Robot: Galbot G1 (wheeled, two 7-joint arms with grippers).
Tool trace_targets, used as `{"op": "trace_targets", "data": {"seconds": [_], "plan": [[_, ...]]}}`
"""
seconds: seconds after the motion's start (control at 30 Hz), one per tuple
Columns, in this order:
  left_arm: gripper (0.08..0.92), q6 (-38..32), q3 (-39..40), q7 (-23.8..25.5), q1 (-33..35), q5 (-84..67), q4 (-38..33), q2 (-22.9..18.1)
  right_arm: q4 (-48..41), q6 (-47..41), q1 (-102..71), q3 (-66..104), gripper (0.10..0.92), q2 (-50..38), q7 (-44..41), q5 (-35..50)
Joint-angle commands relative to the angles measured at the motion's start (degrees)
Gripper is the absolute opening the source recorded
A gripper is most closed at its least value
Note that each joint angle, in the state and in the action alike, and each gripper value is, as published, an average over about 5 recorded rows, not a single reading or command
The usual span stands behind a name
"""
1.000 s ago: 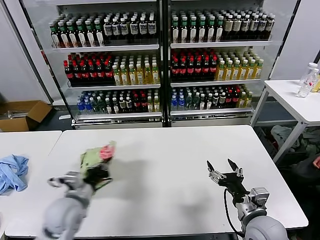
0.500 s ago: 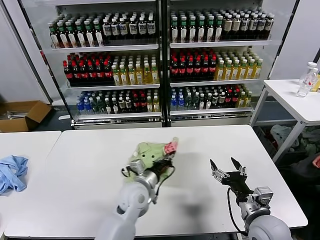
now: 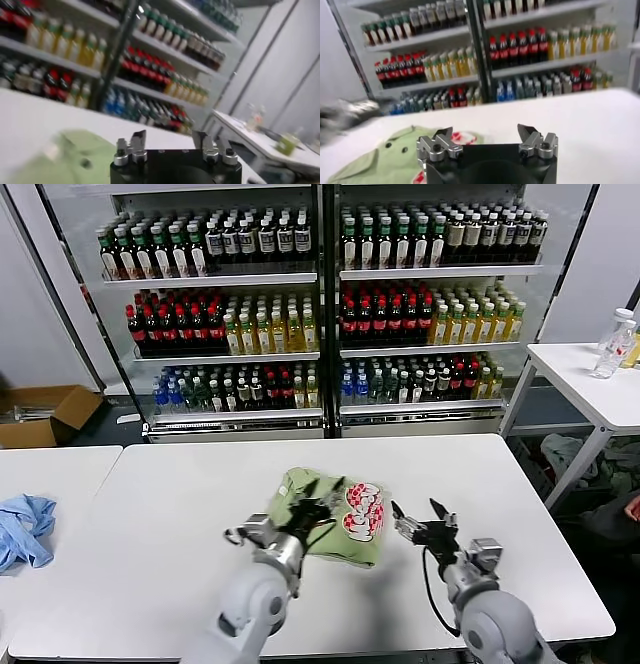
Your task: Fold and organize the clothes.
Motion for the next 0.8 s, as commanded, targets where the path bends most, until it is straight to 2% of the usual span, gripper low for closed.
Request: {"op": "trace_targets", "data": {"seconds": [0.03, 0.13, 0.27, 0.43, 0.8], "plan": [[0.699, -3.53, -15.30, -0.49, 13.36, 1.05, -11.59, 7.21, -21.46, -4.86, 19.00, -12.91, 0.823, 7.77, 6.00, 5.23], [0.778, -4.06, -16.98, -0.51, 15.55, 0.54, -12.43, 7.35, -26.17, -4.47, 21.54, -14.43, 0.823, 10.17, 7.10, 5.52], [0.818, -4.50, -17.69, -0.51, 16.79, 0.43, -13.06, 7.36, -29.55, -3.96, 23.50, -15.85, 0.791, 12.05, 7.63, 6.91], [0.823, -4.50, -17.96, -0.50, 16.88, 0.14, -13.51, 7.38, -32.06, -3.02, 26.02, -18.21, 0.654, 11.38, 5.32, 3.63], [0.823, -4.55, -17.57, -0.21, 16.98, -0.07, -13.35, 7.65, -44.31, 0.99, 38.19, -20.75, 0.351, 8.33, -4.16, -9.58]]}}
